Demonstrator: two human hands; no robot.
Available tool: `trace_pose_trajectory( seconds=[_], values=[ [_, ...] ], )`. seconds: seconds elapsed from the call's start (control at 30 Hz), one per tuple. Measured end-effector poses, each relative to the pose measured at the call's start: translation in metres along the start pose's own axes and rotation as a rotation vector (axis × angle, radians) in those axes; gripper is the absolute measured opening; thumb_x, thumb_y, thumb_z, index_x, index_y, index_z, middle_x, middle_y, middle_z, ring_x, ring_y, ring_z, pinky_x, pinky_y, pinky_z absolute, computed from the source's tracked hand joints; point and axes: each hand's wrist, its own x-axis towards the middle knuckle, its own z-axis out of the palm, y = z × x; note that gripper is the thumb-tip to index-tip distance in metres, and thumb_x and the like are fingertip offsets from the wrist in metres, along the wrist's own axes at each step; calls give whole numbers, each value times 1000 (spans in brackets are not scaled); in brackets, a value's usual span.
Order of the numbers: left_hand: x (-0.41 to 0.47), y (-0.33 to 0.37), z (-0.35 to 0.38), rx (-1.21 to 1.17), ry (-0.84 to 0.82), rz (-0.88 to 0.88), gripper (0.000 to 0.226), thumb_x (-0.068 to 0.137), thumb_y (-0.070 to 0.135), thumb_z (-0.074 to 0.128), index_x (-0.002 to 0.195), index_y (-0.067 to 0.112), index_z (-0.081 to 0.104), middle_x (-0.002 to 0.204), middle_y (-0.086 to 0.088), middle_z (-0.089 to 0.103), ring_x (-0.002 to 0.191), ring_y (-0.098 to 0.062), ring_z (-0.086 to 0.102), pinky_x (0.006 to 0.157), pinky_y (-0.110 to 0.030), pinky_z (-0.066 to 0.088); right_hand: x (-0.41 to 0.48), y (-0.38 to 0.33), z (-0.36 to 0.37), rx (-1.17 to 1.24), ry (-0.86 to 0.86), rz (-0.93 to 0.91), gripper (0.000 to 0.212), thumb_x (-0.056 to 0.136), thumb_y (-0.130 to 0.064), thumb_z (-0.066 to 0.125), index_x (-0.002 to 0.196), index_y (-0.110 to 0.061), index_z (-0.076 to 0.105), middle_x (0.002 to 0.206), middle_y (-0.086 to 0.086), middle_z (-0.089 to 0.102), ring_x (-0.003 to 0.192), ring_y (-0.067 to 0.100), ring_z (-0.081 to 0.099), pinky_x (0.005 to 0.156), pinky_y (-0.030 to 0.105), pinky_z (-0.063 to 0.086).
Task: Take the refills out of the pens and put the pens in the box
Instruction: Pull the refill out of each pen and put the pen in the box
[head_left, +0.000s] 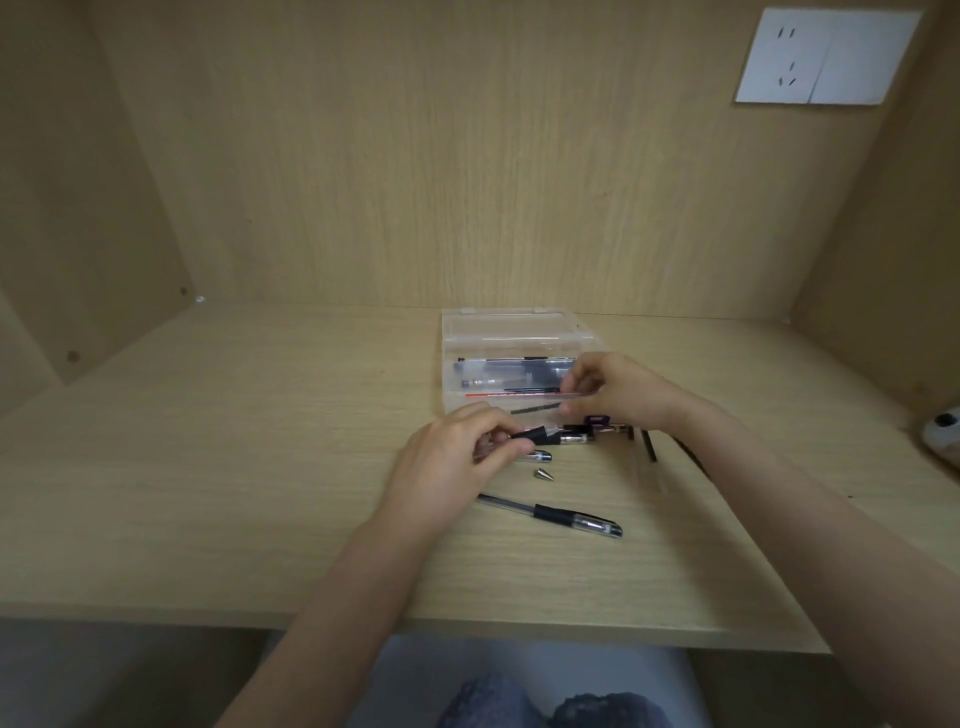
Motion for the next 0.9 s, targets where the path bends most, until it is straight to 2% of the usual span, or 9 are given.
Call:
trace_pose_trajectory(
  seconds=[0.1, 0.23, 0.27, 0.37, 0.43, 0.57, 0.67, 0.8, 0.9],
  values=[
    [0, 0, 0, -1, -2, -4, 15, 80, 45, 63, 89, 33, 65, 84, 18, 59, 77, 1, 55, 69, -24, 46, -10, -5, -5, 202, 111, -75, 11, 79, -10, 73, 86, -18, 69, 87, -3, 64, 83, 10, 57, 73, 18, 42],
    [0, -1, 0, -16, 45, -5, 14, 80, 45, 63, 87, 33, 65, 82, 18, 59, 75, 0, 56, 68, -27, 48, -23, -8, -7, 535, 280, -93, 13, 78, -12, 72, 90, -17, 72, 91, -3, 71, 86, 6, 64, 74, 10, 43],
    [0, -2, 0, -20, 63, -9, 14, 81, 43, 63, 88, 31, 65, 82, 17, 59, 74, -1, 56, 68, -29, 48, -26, -10, -6, 621, 304, -96, 13, 77, -14, 73, 89, -19, 72, 91, -5, 72, 87, 3, 65, 77, 10, 43],
    [1, -2, -1, -30, 116, -40, 14, 83, 38, 63, 92, 28, 66, 80, 17, 58, 71, -3, 54, 66, -28, 48, -35, -10, -1, 827, 332, -88, 20, 69, -20, 75, 89, -18, 73, 88, -7, 73, 85, 5, 64, 90, 23, 41],
    [0, -2, -1, -40, 133, -61, 13, 86, 37, 59, 94, 28, 63, 78, 18, 58, 69, 0, 54, 65, -27, 47, -40, -9, 7, 989, 319, -66, 28, 66, -22, 74, 93, -14, 72, 80, -8, 70, 74, 7, 58, 90, 26, 42],
    [0, -1, -2, -16, 78, -71, 12, 91, 39, 49, 99, 33, 55, 76, 18, 63, 69, 4, 56, 64, -24, 47, -47, -7, 32, 1244, 328, -11, 26, 68, -25, 71, 92, -14, 69, 73, -7, 65, 73, 9, 56, 80, 22, 44],
    [-1, -1, -2, 4, 67, -60, 11, 92, 38, 48, 99, 32, 53, 72, 16, 64, 62, 5, 55, 60, -21, 42, -48, -7, 44, 1364, 384, -10, 22, 77, -29, 63, 92, -13, 67, 66, -7, 59, 65, 9, 50, 73, 22, 42],
    [0, -3, -2, 7, 63, -61, 11, 91, 38, 49, 99, 32, 53, 70, 16, 64, 65, 1, 57, 63, -28, 47, -50, -6, 44, 1354, 469, -58, 23, 95, -25, 48, 94, -11, 66, 64, -5, 56, 60, 9, 47, 61, 19, 41],
    [0, -3, -2, 30, 39, -62, 13, 91, 39, 49, 100, 31, 54, 71, 16, 63, 65, 1, 57, 61, -22, 44, -52, -7, 44, 1375, 513, -87, 26, 99, -24, 42, 91, -10, 62, 62, -3, 56, 58, 10, 48, 58, 21, 41]
  ],
)
